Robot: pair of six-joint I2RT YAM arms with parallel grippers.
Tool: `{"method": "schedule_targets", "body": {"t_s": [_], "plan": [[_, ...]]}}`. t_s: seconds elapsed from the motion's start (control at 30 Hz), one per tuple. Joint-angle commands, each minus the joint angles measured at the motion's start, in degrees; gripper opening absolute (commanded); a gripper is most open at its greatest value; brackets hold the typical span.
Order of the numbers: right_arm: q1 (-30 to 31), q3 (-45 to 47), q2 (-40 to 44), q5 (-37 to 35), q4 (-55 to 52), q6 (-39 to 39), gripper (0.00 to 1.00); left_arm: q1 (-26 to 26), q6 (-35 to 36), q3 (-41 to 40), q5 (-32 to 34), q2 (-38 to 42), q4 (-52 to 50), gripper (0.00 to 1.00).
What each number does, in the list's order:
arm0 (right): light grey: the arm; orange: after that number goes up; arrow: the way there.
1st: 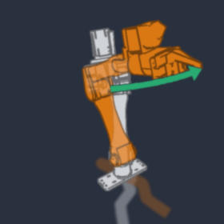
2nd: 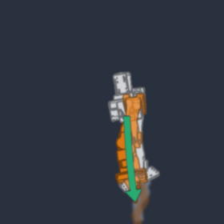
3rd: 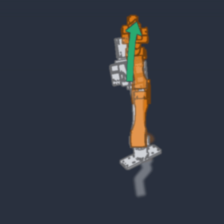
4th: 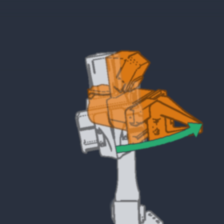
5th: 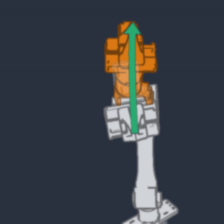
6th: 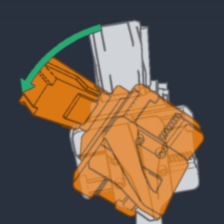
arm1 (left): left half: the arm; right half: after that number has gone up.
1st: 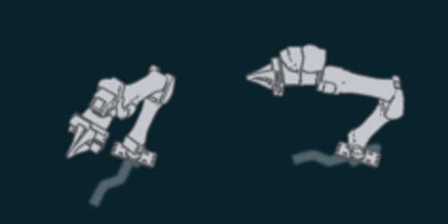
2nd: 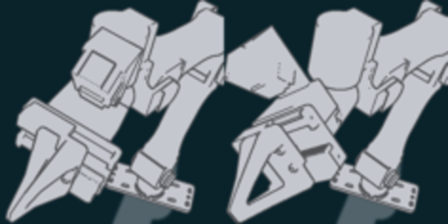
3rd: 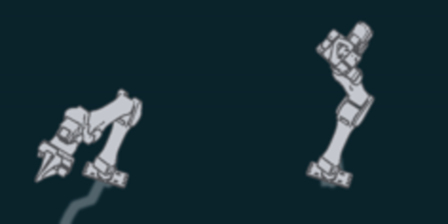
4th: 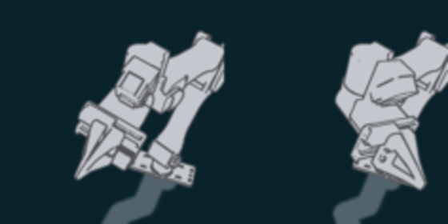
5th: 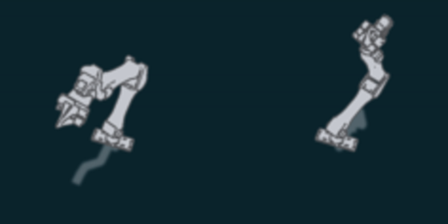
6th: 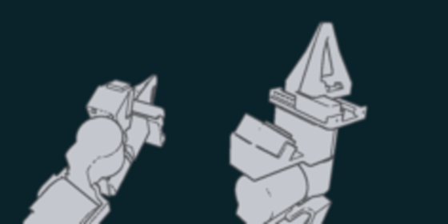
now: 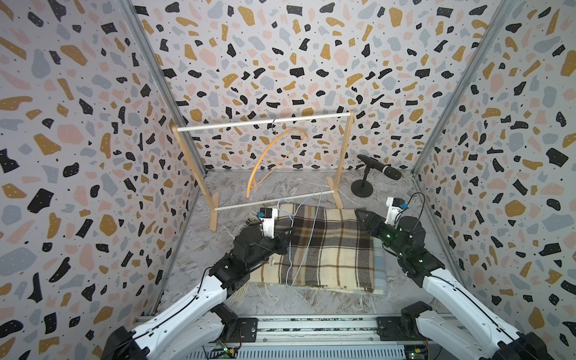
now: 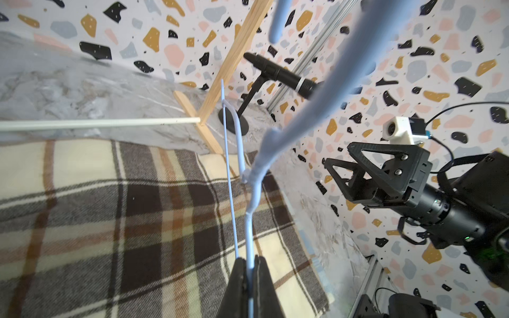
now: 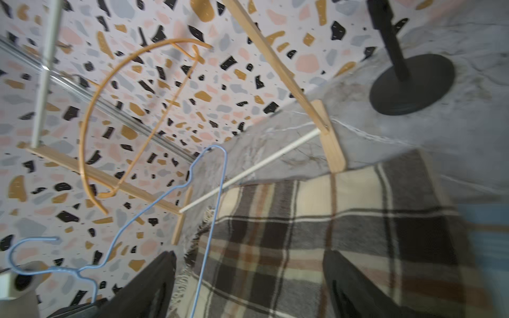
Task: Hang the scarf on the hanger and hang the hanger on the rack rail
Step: Pick up the hanger from the clothesline, then hang the scarf on the hanger.
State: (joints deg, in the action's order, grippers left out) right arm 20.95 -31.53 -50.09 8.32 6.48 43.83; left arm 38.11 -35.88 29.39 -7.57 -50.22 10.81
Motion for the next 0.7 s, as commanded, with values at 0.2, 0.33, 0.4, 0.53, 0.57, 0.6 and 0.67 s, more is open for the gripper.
{"method": "schedule_targets", "body": {"t_s": [0.2,0.33,0.4,0.53,0.57,0.6,0.67], "plan": [[-3.9,1.4,-2.1,-4.4,-18.3,-11.1,0.97,5.3,-3.4,-3.0,12.9,-6.6,11.4,0.00],[-6.7,1.8,-5.6,-1.6,-18.1,-11.7,0.97,5.8,-4.5,-3.4,15.5,-9.3,13.2,0.00],[-7.9,2.4,-7.3,0.9,-17.1,-11.3,0.97,5.9,-5.1,-3.6,16.8,-10.2,13.9,0.00],[-9.5,3.8,-10.6,5.2,-14.0,-10.3,0.94,5.9,-5.2,-3.2,16.7,-12.9,14.6,0.00],[-10.0,4.3,-11.7,6.4,-13.0,-9.9,0.93,6.0,-5.4,-3.1,16.4,-14.0,14.8,0.00],[-10.4,4.5,-12.4,7.3,-12.2,-9.5,0.93,6.0,-5.5,-3.1,16.1,-14.6,15.1,0.00],[-10.8,5.1,-13.9,9.4,-10.5,-8.5,0.91,6.0,-5.6,-2.9,15.6,-16.2,15.1,0.00]]}}
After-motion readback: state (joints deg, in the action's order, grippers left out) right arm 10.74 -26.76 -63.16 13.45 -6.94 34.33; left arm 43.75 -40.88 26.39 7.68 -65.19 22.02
